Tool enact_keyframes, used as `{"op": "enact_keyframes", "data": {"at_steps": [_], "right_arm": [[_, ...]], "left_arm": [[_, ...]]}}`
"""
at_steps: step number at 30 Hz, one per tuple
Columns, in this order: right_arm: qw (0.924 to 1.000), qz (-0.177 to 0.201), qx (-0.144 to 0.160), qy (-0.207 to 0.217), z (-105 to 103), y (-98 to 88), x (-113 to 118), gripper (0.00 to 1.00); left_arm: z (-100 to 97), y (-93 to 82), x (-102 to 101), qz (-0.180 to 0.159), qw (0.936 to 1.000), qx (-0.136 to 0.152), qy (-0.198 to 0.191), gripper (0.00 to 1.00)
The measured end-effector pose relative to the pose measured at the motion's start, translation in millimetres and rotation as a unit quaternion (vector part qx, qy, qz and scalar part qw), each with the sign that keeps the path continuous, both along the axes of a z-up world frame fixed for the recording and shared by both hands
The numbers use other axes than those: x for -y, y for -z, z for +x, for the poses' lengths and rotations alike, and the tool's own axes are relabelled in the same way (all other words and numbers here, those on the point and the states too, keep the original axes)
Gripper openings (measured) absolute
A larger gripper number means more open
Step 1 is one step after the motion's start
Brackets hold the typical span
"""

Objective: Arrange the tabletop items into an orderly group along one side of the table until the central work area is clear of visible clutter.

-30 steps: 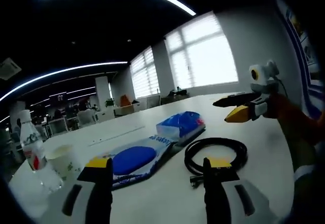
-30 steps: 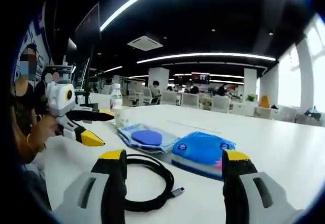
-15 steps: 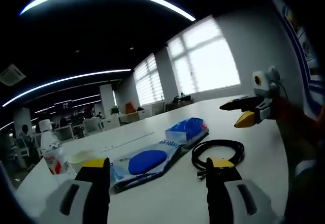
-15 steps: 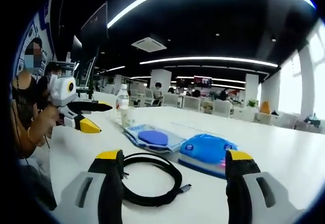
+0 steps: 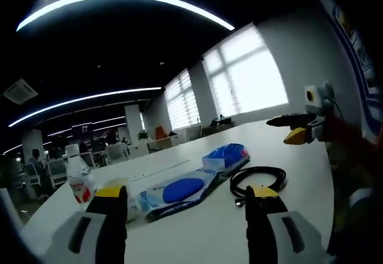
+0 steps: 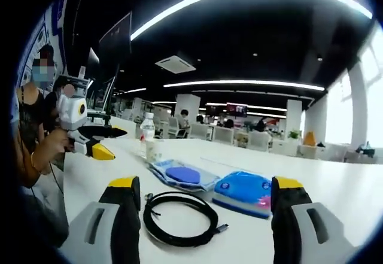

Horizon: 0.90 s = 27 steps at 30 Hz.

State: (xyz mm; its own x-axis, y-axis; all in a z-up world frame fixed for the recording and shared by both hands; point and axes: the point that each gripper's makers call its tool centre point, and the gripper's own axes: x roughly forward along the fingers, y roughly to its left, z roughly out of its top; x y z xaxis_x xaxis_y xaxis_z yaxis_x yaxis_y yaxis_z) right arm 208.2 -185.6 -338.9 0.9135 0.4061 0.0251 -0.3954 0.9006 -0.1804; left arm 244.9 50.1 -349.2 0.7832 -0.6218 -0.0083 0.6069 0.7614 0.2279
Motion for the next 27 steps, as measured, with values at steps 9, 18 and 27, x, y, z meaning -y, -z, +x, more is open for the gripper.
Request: {"op": "enact_keyframes", "data": {"at_steps": [9, 18, 27], "right_arm": [[0.9994, 0.024, 0.007, 0.024, -13, -3.6, 13, 0.92], [0.9992, 0.028, -0.001, 0.030, -24, 2.5, 18, 0.92], [0.9976, 0.042, -0.005, 0.054, -36, 9.7, 30, 0.92]], "left_arm": [[-6.8, -4.6, -25, 0.005, 0.9995, 0.008, -0.030, 0.84], [-18.2, -8.4, -36, 0.000, 0.9991, 0.020, -0.038, 0.86], [-27.2, -2.4, -58, 0.003, 0.9970, 0.017, -0.076, 0.88]]}}
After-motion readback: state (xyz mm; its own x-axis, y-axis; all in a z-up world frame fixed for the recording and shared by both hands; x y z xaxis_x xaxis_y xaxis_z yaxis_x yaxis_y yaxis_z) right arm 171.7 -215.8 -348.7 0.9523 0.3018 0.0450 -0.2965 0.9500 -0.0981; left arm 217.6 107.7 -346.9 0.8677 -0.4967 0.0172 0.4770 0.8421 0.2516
